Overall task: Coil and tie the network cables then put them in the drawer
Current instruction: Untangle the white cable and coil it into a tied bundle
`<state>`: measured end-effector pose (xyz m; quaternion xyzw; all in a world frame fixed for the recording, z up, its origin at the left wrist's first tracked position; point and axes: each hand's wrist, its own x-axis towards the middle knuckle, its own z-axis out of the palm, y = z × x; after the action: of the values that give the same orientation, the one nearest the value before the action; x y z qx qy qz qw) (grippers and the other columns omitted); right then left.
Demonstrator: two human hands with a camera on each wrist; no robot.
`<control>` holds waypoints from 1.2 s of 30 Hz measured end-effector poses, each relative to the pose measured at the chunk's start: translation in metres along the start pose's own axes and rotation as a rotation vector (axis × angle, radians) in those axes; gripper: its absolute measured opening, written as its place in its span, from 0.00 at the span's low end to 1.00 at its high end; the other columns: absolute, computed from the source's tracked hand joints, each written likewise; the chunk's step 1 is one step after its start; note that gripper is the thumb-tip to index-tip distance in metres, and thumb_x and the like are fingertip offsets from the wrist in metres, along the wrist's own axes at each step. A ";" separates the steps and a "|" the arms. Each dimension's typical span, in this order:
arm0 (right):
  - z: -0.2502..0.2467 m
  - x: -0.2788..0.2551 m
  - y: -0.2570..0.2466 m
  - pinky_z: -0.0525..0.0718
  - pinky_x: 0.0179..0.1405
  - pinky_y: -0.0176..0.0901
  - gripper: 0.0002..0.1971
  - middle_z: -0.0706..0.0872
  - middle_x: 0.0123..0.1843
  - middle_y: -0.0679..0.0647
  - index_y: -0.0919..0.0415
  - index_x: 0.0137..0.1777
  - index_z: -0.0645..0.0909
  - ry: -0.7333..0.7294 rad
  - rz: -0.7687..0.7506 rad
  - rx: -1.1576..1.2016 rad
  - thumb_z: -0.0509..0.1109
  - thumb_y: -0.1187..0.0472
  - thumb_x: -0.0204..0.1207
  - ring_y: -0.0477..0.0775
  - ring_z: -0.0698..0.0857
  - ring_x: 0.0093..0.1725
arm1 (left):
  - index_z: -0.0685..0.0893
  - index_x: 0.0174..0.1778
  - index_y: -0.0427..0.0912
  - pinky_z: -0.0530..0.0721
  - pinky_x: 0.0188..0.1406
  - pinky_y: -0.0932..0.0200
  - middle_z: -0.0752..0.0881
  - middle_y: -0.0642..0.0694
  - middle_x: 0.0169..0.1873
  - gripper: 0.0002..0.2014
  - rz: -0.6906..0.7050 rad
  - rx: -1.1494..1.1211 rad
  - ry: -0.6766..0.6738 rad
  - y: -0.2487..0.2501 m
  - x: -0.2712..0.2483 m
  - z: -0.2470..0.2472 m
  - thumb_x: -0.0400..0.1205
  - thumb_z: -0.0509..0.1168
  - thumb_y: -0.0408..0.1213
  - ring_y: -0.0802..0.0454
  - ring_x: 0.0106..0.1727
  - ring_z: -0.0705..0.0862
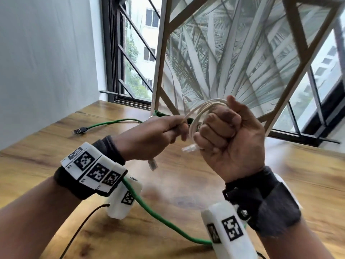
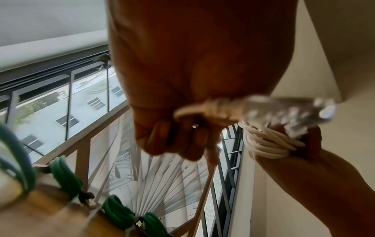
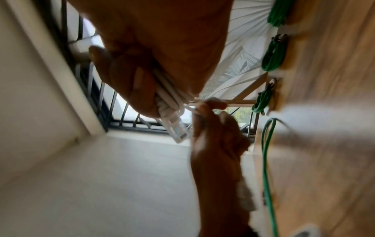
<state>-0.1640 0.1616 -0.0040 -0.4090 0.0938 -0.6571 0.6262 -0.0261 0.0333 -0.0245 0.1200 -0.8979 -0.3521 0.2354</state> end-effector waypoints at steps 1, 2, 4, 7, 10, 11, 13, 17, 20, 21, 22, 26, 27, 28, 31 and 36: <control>-0.004 -0.001 -0.004 0.59 0.21 0.41 0.27 0.59 0.22 0.46 0.52 0.30 0.70 0.014 -0.019 0.062 0.45 0.48 0.90 0.48 0.56 0.20 | 0.81 0.44 0.56 0.75 0.37 0.66 0.77 0.56 0.33 0.13 -0.023 0.019 -0.059 0.000 -0.001 0.001 0.93 0.58 0.39 0.63 0.33 0.73; -0.008 -0.001 -0.006 0.60 0.23 0.40 0.29 0.61 0.23 0.46 0.54 0.31 0.72 0.027 -0.039 0.128 0.44 0.47 0.92 0.48 0.58 0.21 | 0.81 0.46 0.55 0.73 0.36 0.69 0.77 0.59 0.33 0.13 -0.048 0.010 -0.111 0.000 -0.002 0.002 0.94 0.57 0.38 0.64 0.33 0.73; -0.011 0.000 -0.007 0.62 0.27 0.39 0.29 0.62 0.25 0.47 0.56 0.35 0.74 0.056 -0.082 0.224 0.43 0.46 0.93 0.47 0.60 0.23 | 0.84 0.53 0.52 0.75 0.39 0.67 0.78 0.66 0.32 0.11 -0.066 0.003 -0.199 -0.001 -0.004 0.002 0.95 0.57 0.38 0.64 0.35 0.74; -0.009 0.001 -0.007 0.68 0.35 0.41 0.24 0.65 0.29 0.48 0.57 0.41 0.73 0.112 -0.165 0.247 0.45 0.48 0.94 0.48 0.63 0.28 | 0.83 0.57 0.56 0.77 0.41 0.39 0.79 0.60 0.34 0.10 -0.084 -0.002 -0.348 0.001 -0.007 0.004 0.94 0.57 0.41 0.46 0.38 0.77; -0.009 0.003 -0.012 0.73 0.41 0.44 0.22 0.69 0.33 0.50 0.58 0.45 0.74 0.155 -0.242 0.195 0.47 0.49 0.95 0.50 0.69 0.31 | 0.84 0.60 0.47 0.74 0.42 0.36 0.81 0.46 0.35 0.09 -0.074 -0.122 -0.422 0.007 -0.010 0.009 0.92 0.58 0.38 0.37 0.39 0.76; -0.009 0.004 -0.012 0.74 0.42 0.44 0.21 0.69 0.34 0.50 0.58 0.45 0.73 0.174 -0.262 0.151 0.47 0.49 0.95 0.49 0.70 0.33 | 0.84 0.61 0.45 0.75 0.42 0.38 0.82 0.46 0.34 0.09 -0.072 -0.133 -0.431 0.009 -0.010 0.010 0.91 0.59 0.39 0.41 0.39 0.77; -0.011 0.006 -0.010 0.76 0.43 0.45 0.19 0.68 0.35 0.49 0.58 0.46 0.73 0.211 -0.274 0.021 0.49 0.50 0.94 0.50 0.72 0.34 | 0.84 0.61 0.44 0.82 0.44 0.35 0.86 0.48 0.34 0.10 -0.079 -0.095 -0.463 0.012 -0.010 0.011 0.91 0.60 0.41 0.47 0.39 0.81; -0.015 0.010 -0.002 0.72 0.46 0.48 0.15 0.70 0.36 0.53 0.60 0.47 0.73 0.284 -0.257 -0.374 0.54 0.53 0.93 0.51 0.70 0.36 | 0.89 0.57 0.50 0.90 0.35 0.44 0.91 0.50 0.34 0.10 -0.072 0.145 -0.449 0.012 -0.007 0.005 0.93 0.62 0.43 0.58 0.35 0.85; -0.017 0.011 0.004 0.73 0.41 0.44 0.15 0.71 0.35 0.53 0.62 0.44 0.74 0.333 -0.258 -0.635 0.56 0.55 0.91 0.50 0.72 0.35 | 0.92 0.56 0.50 0.80 0.26 0.67 0.92 0.54 0.32 0.11 -0.082 0.253 -0.358 0.013 -0.006 0.002 0.93 0.63 0.43 0.65 0.26 0.82; -0.018 0.011 0.006 0.74 0.40 0.43 0.16 0.71 0.35 0.53 0.63 0.44 0.74 0.351 -0.250 -0.744 0.57 0.54 0.90 0.51 0.73 0.35 | 0.93 0.55 0.50 0.80 0.27 0.68 0.92 0.55 0.32 0.12 -0.088 0.270 -0.344 0.013 -0.005 0.001 0.92 0.63 0.44 0.65 0.26 0.83; -0.022 0.011 0.008 0.76 0.40 0.43 0.16 0.72 0.34 0.53 0.64 0.44 0.74 0.366 -0.245 -0.861 0.58 0.52 0.89 0.54 0.74 0.36 | 0.93 0.54 0.51 0.80 0.30 0.68 0.93 0.56 0.33 0.12 -0.091 0.277 -0.339 0.014 -0.005 0.000 0.92 0.63 0.45 0.65 0.27 0.84; -0.032 0.009 0.015 0.81 0.44 0.56 0.21 0.79 0.34 0.52 0.58 0.37 0.76 0.358 -0.218 -1.294 0.59 0.47 0.89 0.58 0.80 0.38 | 0.94 0.44 0.53 0.87 0.34 0.62 0.91 0.58 0.30 0.13 -0.026 0.352 -0.231 0.019 -0.008 -0.003 0.87 0.66 0.50 0.66 0.29 0.87; -0.032 0.009 0.016 0.82 0.45 0.56 0.21 0.81 0.34 0.50 0.56 0.37 0.76 0.349 -0.207 -1.374 0.59 0.45 0.88 0.55 0.82 0.38 | 0.94 0.39 0.53 0.88 0.33 0.56 0.91 0.57 0.28 0.14 0.007 0.379 -0.159 0.019 -0.010 -0.004 0.83 0.66 0.53 0.64 0.29 0.87; -0.032 0.008 0.018 0.82 0.46 0.55 0.21 0.82 0.35 0.49 0.55 0.38 0.77 0.347 -0.199 -1.436 0.59 0.43 0.88 0.53 0.82 0.39 | 0.93 0.35 0.52 0.88 0.31 0.52 0.90 0.56 0.26 0.14 0.032 0.387 -0.077 0.020 -0.012 -0.006 0.78 0.66 0.54 0.62 0.27 0.88; -0.032 0.005 0.018 0.80 0.47 0.49 0.24 0.82 0.38 0.46 0.59 0.42 0.79 0.358 -0.173 -1.467 0.58 0.40 0.87 0.48 0.82 0.40 | 0.90 0.29 0.50 0.86 0.28 0.48 0.87 0.53 0.23 0.14 0.079 0.363 0.122 0.022 -0.015 -0.007 0.70 0.67 0.54 0.53 0.25 0.86; -0.036 0.003 0.013 0.74 0.41 0.51 0.31 0.76 0.34 0.46 0.66 0.41 0.76 0.327 -0.124 -1.503 0.55 0.37 0.88 0.48 0.74 0.36 | 0.90 0.25 0.54 0.81 0.25 0.58 0.84 0.68 0.21 0.08 0.140 0.347 0.243 0.030 -0.018 -0.004 0.67 0.72 0.51 0.62 0.24 0.85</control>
<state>-0.1775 0.1420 -0.0345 -0.6267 0.5831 -0.5028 0.1202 -0.0104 0.0596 -0.0075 0.1379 -0.9161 -0.1580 0.3416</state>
